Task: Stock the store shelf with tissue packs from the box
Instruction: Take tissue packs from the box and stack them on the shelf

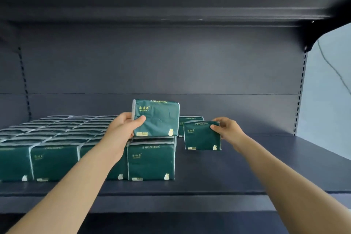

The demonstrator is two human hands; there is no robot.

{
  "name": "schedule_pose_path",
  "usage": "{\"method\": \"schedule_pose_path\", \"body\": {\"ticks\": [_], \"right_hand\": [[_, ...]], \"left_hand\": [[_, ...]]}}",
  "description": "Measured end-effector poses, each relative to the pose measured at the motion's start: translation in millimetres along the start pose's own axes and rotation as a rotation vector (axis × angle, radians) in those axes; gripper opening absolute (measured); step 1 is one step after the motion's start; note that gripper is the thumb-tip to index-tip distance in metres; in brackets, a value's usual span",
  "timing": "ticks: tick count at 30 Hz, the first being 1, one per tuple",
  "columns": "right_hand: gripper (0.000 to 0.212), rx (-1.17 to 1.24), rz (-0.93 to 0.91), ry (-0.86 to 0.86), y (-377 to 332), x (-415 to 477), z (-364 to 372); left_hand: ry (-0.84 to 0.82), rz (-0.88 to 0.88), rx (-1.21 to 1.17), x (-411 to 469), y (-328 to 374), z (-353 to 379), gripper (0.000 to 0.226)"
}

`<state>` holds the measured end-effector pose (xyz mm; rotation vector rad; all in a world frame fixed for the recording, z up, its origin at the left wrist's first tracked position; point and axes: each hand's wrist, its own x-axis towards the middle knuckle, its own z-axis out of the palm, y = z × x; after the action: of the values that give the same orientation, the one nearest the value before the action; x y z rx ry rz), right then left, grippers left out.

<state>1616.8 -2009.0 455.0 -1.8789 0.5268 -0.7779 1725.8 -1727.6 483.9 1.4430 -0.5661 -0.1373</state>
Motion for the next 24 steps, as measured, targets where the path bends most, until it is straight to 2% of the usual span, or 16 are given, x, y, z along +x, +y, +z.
{"method": "schedule_pose_path", "body": {"ticks": [7, 10, 15, 20, 24], "right_hand": [[0.034, -0.194, 0.028, 0.088, 19.0, 73.9, 33.3], [0.044, -0.285, 0.033, 0.133, 26.8, 90.1, 48.0], [0.073, -0.467, 0.024, 0.132, 40.0, 98.0, 73.5], [0.071, -0.462, 0.008, 0.228, 48.3, 105.8, 80.2], [0.065, -0.533, 0.055, 0.215, 46.9, 103.8, 75.8]], "left_hand": [[-0.030, -0.021, 0.023, 59.0, -12.3, -3.5, 0.025], [-0.047, -0.048, -0.086, 72.3, -16.3, -1.4, 0.018], [-0.054, -0.079, -0.211, 83.8, -14.9, 0.4, 0.011], [-0.070, -0.077, -0.210, 85.3, -17.3, 1.7, 0.018], [-0.069, -0.095, -0.210, 80.2, -15.8, 4.3, 0.018]]}}
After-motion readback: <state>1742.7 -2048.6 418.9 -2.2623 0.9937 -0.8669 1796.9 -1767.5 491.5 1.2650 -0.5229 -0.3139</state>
